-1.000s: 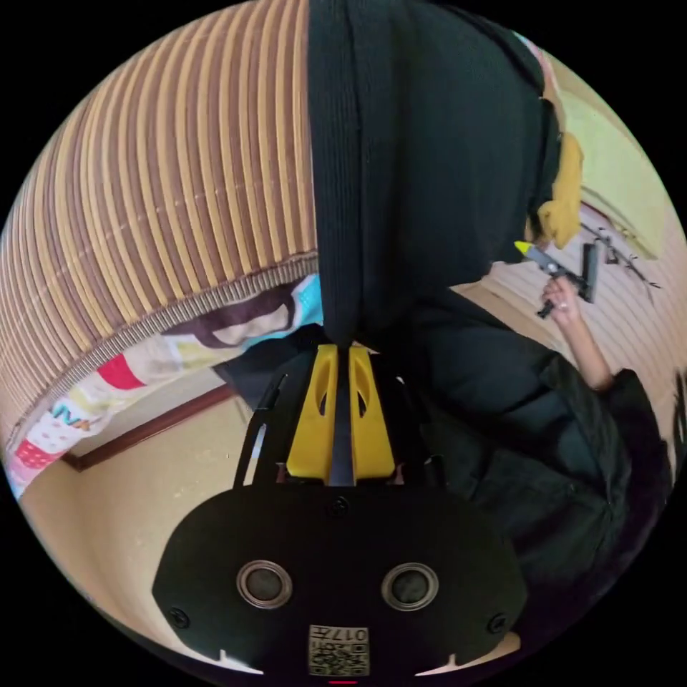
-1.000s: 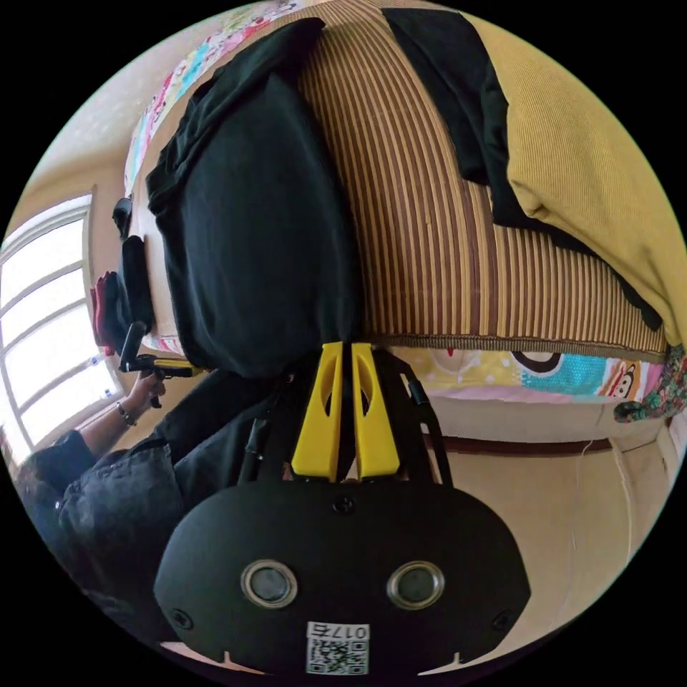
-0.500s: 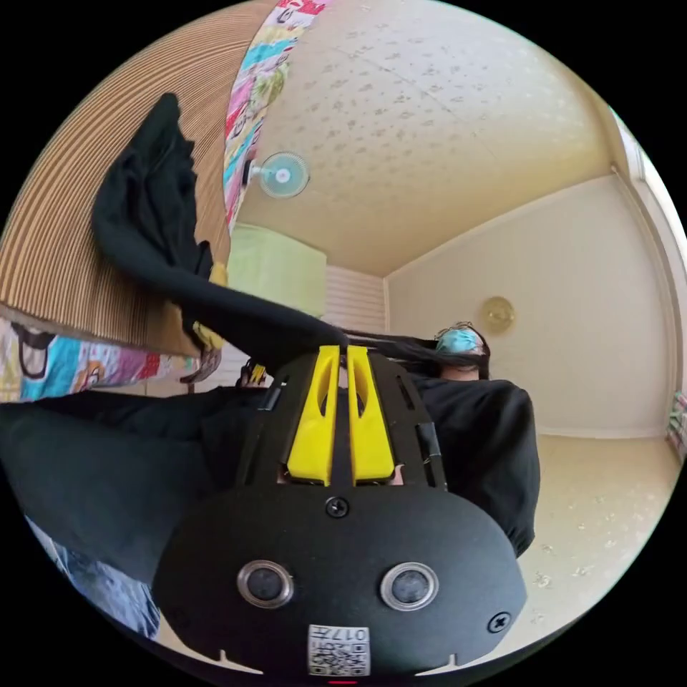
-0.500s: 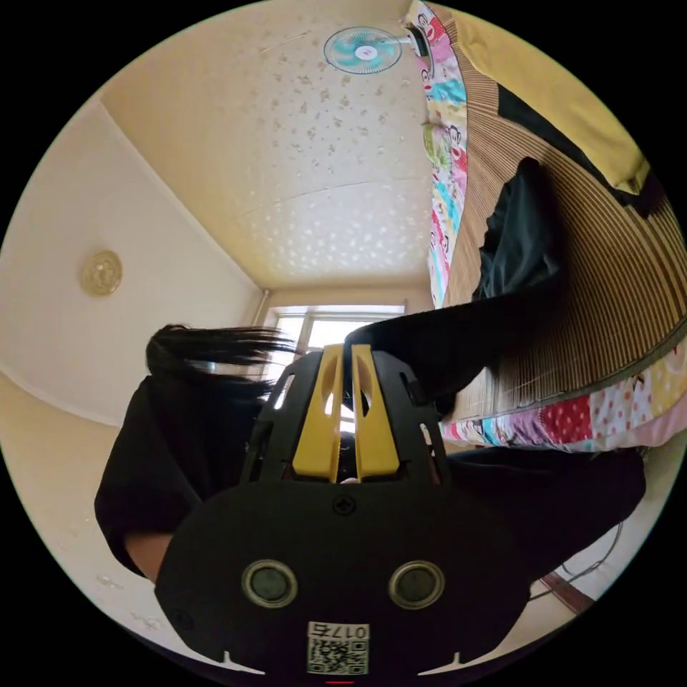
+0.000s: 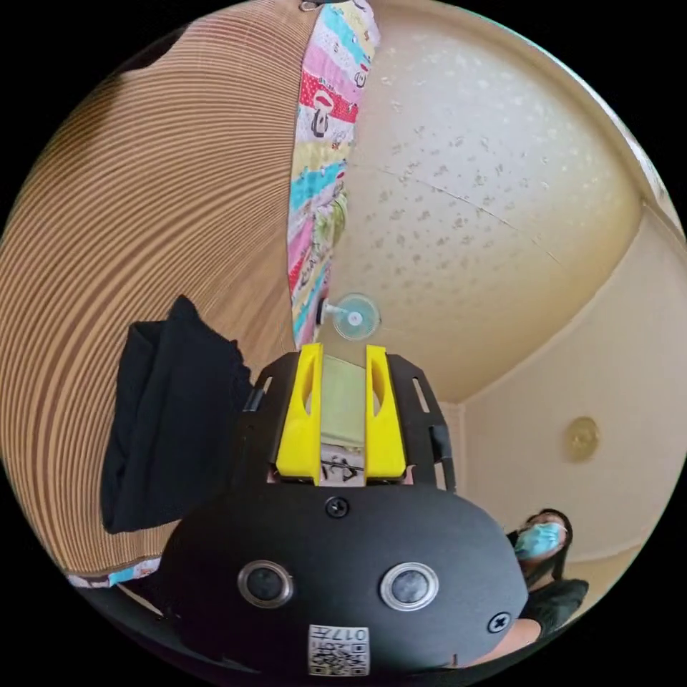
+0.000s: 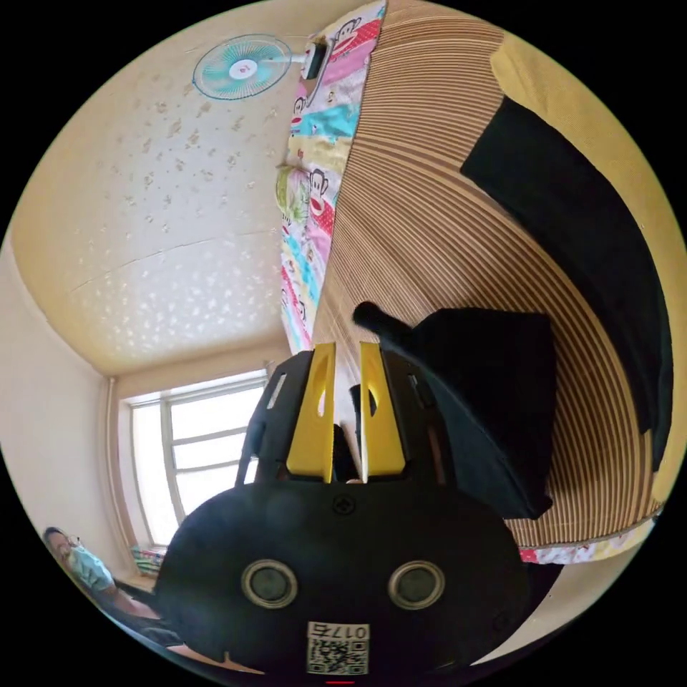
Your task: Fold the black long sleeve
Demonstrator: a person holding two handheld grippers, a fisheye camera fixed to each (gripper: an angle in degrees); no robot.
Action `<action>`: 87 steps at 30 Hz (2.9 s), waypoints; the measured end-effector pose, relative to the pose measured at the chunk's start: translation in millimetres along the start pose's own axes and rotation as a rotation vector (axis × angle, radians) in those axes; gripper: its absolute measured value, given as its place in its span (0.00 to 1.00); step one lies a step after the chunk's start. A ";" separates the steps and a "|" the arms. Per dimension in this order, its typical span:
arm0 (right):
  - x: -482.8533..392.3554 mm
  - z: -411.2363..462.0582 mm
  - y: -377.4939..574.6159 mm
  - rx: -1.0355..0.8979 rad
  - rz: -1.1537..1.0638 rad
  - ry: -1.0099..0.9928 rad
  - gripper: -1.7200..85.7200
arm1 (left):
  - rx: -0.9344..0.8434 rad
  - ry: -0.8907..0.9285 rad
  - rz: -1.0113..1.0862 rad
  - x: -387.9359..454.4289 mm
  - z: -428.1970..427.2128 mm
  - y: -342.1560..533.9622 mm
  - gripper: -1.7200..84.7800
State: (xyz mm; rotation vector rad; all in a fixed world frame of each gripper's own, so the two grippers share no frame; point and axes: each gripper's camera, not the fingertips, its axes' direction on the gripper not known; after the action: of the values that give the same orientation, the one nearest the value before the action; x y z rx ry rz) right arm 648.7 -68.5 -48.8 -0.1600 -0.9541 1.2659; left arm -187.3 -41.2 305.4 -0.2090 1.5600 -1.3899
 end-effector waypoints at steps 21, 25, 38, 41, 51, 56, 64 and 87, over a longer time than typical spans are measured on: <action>18.8 192.4 144.4 -0.483 -0.730 1.193 0.03 | 0.074 -0.410 -0.553 -210.3 20.5 183.0 0.18; 24.9 170.3 118.4 -0.451 -0.561 1.033 0.02 | 0.038 -0.289 -0.404 -198.4 31.8 183.5 0.09; 105.2 32.9 108.7 -0.343 -0.130 0.498 0.03 | -0.836 -0.414 0.772 33.5 352.1 337.6 0.08; 120.4 8.6 116.1 -0.328 -0.128 0.509 0.03 | -1.023 -0.435 0.819 5.3 415.3 419.1 0.09; 122.8 -63.5 89.5 -0.043 -0.143 0.602 0.07 | -1.114 -0.568 0.657 -91.6 394.5 508.9 0.11; 153.7 -55.1 36.5 -0.022 -0.097 0.287 0.22 | -0.749 -0.736 0.381 -120.8 336.5 444.5 0.18; 234.8 -15.0 -1.7 -0.122 0.010 0.188 0.26 | -0.756 -0.806 0.143 -169.6 341.8 427.2 0.22; 324.5 36.2 83.8 -0.183 0.097 -0.218 0.16 | -0.746 -0.616 0.123 11.8 159.4 473.4 0.10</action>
State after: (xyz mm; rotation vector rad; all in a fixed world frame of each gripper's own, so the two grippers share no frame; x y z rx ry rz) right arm 558.7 224.0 92.3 -0.2161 -1.2641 1.3021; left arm 142.9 0.7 -67.3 -0.8843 1.4476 -0.5060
